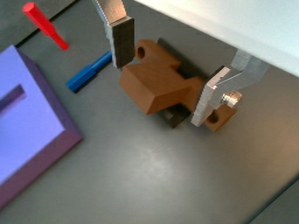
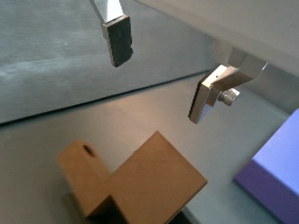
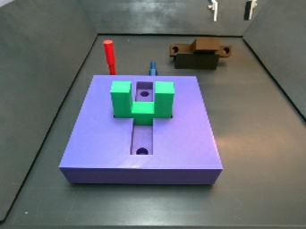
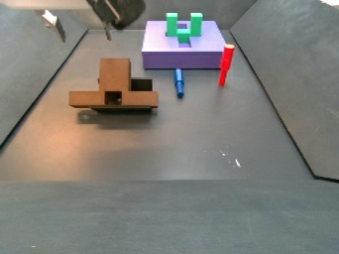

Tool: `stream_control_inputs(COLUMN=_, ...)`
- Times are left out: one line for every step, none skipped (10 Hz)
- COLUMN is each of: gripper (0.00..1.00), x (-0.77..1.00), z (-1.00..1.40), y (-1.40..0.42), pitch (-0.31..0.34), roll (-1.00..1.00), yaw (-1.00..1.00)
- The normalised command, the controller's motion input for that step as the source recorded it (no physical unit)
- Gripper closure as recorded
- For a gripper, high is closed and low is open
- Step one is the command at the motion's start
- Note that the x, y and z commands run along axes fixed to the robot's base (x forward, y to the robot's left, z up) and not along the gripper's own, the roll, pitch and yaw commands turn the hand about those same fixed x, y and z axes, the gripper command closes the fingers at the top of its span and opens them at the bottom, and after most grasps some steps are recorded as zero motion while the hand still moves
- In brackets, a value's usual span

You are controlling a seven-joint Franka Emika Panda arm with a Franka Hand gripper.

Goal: Pick up the brown object. Move up. Place the brown object on the fixture. Regrasp the brown object. Move to above the board. Insert the brown object.
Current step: Regrasp the brown object.

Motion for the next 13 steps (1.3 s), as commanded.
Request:
stream_control_inputs(gripper=0.00, x=0.00, z=0.10, y=-0.13, pitch=0.000, roll=1.00, yaw=0.21)
stream_control_inputs(gripper=0.00, x=0.00, z=0.13, y=-0.16, pitch=0.000, roll=1.00, yaw=0.17)
stream_control_inputs(gripper=0.00, x=0.00, z=0.12, y=-0.16, pitch=0.000, roll=1.00, yaw=0.15)
stream_control_inputs(gripper=0.00, x=-0.03, z=0.13, y=-0.16, pitch=0.000, roll=1.00, yaw=0.13)
stream_control_inputs(gripper=0.00, x=-0.03, z=0.13, y=-0.16, pitch=0.000, roll=1.00, yaw=0.12)
stream_control_inputs(gripper=0.00, x=-0.05, z=0.18, y=-0.21, pitch=0.000, roll=1.00, yaw=0.08)
stream_control_inputs(gripper=0.00, x=0.00, z=0.20, y=-0.24, pitch=0.000, roll=1.00, yaw=0.00)
stream_control_inputs(gripper=0.00, x=0.00, z=0.17, y=-0.23, pitch=0.000, roll=1.00, yaw=0.00)
stream_control_inputs(gripper=0.00, x=0.00, z=0.15, y=-0.18, pitch=0.000, roll=1.00, yaw=-0.13)
stream_control_inputs(gripper=0.00, x=-0.02, z=0.15, y=-0.08, pitch=0.000, roll=1.00, yaw=-0.29)
stream_control_inputs(gripper=0.00, x=-0.03, z=0.11, y=-0.02, pitch=0.000, roll=1.00, yaw=-0.41)
stream_control_inputs(gripper=0.00, x=0.00, z=0.06, y=0.00, pitch=0.180, roll=0.98, yaw=-0.49)
stream_control_inputs(gripper=0.00, x=0.00, z=0.00, y=0.00, pitch=0.383, roll=0.81, yaw=-0.48)
